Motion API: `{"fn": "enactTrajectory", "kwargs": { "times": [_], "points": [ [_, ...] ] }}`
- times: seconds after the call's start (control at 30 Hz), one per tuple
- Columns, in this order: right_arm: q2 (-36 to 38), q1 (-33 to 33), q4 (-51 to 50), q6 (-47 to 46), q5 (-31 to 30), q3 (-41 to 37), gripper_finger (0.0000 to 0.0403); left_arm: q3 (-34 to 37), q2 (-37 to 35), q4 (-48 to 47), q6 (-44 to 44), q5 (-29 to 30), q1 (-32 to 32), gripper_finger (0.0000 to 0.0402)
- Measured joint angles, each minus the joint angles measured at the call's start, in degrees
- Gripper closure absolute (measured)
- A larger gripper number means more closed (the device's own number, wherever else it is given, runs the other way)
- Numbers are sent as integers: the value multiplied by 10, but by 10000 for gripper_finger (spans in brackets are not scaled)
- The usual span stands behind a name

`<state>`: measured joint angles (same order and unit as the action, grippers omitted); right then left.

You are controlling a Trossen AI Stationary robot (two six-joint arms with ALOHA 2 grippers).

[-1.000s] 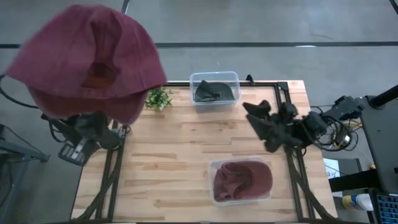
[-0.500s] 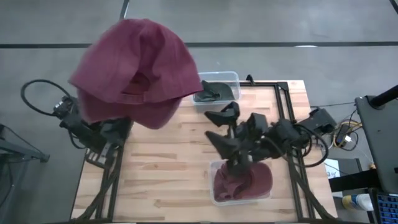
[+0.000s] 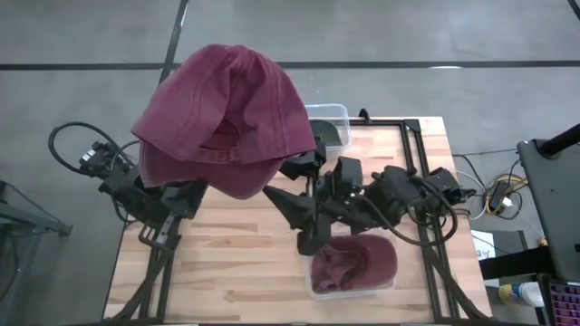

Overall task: Pick & Place hat
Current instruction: Put the maroon cap into the bottom transparent bin

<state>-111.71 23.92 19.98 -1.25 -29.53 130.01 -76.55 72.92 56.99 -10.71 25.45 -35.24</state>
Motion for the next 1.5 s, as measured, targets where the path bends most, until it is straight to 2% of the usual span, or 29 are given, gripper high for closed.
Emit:
{"fn": "enactTrajectory", "kwargs": {
  "times": [0.1,0.23,0.73,0.83,0.93,1.13,1.17,1.33,1.5],
  "points": [
    [-24,0,-17,-28,5,33,136,0,0,0,-8,5,0,399],
    [-38,1,-21,-46,56,49,138,0,-1,-1,-27,24,0,399],
    [-33,-12,-13,-64,39,50,150,0,-1,-34,2,26,0,399],
    [-33,-16,-17,-76,44,50,178,0,0,-52,4,29,0,399],
    [-33,-22,-17,-86,64,50,225,0,-1,-61,15,42,0,399],
    [-32,-31,-37,-105,101,50,365,0,-1,-66,13,38,0,399],
    [-32,-33,-38,-105,108,50,378,0,-2,-66,13,38,0,399],
    [-23,-35,-56,-96,112,50,390,0,-3,-67,52,38,0,388],
    [-5,-40,-75,-60,116,49,392,0,-9,-76,105,44,0,321]
  ]
}}
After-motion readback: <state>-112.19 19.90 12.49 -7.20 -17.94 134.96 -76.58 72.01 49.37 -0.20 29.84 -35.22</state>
